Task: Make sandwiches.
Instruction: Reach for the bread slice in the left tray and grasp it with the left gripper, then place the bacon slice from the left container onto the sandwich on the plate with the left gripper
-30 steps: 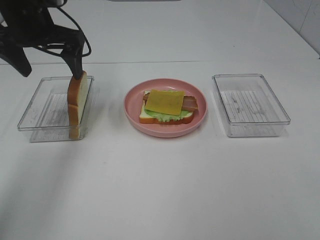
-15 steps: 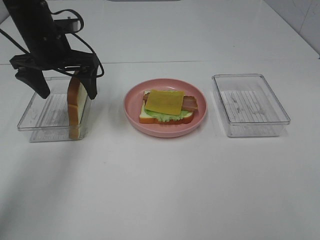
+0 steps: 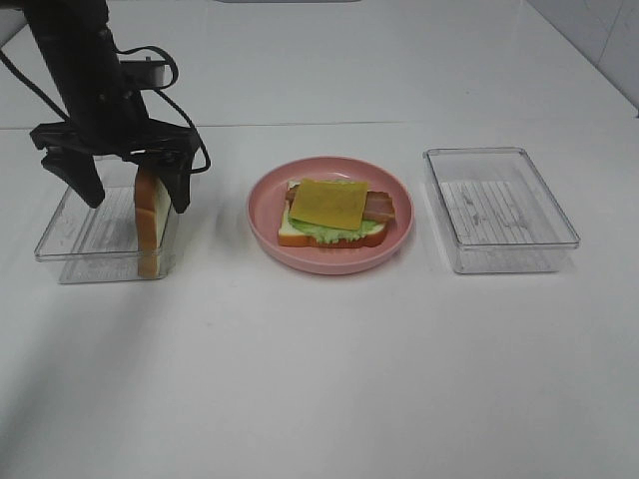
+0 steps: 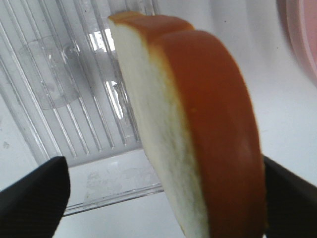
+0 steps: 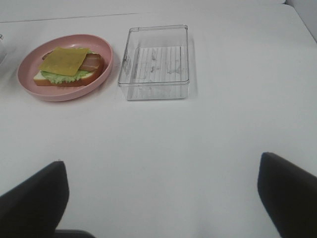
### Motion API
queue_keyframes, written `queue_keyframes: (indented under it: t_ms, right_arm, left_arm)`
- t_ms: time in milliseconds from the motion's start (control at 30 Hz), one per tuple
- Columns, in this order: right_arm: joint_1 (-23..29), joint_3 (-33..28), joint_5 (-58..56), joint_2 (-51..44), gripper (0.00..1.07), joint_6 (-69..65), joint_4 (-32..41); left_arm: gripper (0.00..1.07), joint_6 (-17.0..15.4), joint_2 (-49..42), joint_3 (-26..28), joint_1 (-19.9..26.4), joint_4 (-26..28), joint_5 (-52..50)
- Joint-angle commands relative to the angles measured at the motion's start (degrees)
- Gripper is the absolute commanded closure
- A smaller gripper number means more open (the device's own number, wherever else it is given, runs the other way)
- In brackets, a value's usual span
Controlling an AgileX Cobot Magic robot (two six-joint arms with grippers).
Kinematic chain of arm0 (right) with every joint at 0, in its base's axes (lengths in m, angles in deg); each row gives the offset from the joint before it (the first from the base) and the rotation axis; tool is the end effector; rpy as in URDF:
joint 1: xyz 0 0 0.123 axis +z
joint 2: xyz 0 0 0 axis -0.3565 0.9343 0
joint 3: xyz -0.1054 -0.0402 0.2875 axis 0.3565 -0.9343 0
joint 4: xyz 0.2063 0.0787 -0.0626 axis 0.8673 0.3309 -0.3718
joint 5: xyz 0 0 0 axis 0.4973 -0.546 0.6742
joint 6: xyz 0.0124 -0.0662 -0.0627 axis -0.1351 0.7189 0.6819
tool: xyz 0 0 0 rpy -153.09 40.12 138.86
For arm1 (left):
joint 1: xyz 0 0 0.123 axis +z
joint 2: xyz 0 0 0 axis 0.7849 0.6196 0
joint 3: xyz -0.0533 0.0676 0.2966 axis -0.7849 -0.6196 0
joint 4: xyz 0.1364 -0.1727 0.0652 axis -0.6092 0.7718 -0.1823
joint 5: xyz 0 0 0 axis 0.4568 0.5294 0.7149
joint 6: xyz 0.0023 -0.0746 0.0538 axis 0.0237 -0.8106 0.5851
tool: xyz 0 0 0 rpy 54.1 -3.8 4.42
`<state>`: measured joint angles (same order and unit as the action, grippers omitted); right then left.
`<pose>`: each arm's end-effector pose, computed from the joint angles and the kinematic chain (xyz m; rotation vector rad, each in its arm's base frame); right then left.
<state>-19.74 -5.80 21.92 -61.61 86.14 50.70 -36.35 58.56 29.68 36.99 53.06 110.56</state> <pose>-0.0486 0.0047 0.2670 -0.0510 2.0310 0.0815 0.4201 -0.1202 0.2106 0.2453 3.0963 -0.1738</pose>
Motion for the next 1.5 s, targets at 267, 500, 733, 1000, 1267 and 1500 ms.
queue_keyframes:
  t_ms: [267, 500, 733, 1000, 1267, 1500]
  right_arm:
    - [-0.06, -0.11, 0.29, -1.38, 0.09, 0.74, 0.34]
    - [-0.06, -0.11, 0.29, -1.38, 0.09, 0.74, 0.34]
    - [-0.06, -0.11, 0.29, -1.38, 0.09, 0.74, 0.34]
    - [-0.06, -0.11, 0.29, -1.38, 0.09, 0.74, 0.34]
    - [-0.06, -0.11, 0.29, -1.38, 0.09, 0.74, 0.34]
    - [-0.06, -0.11, 0.29, -1.38, 0.09, 0.74, 0.34]
  left_arm:
    - [1.00, -1.49, 0.11, 0.17, -0.06, -6.02, 1.09]
    - [1.07, -3.78, 0.11, 0.17, -0.06, -6.82, 3.44]
    - [1.07, -5.44, 0.11, 0.17, -0.06, -6.82, 2.81]
    - [1.07, -4.93, -1.15, 0.92, -0.06, -6.42, 4.41]
    - [1.07, -6.13, -8.94, 3.50, -0.06, -4.76, 4.01]
    - [1.07, -4.35, -10.37, 8.08, -0.06, 7.05, 0.57]
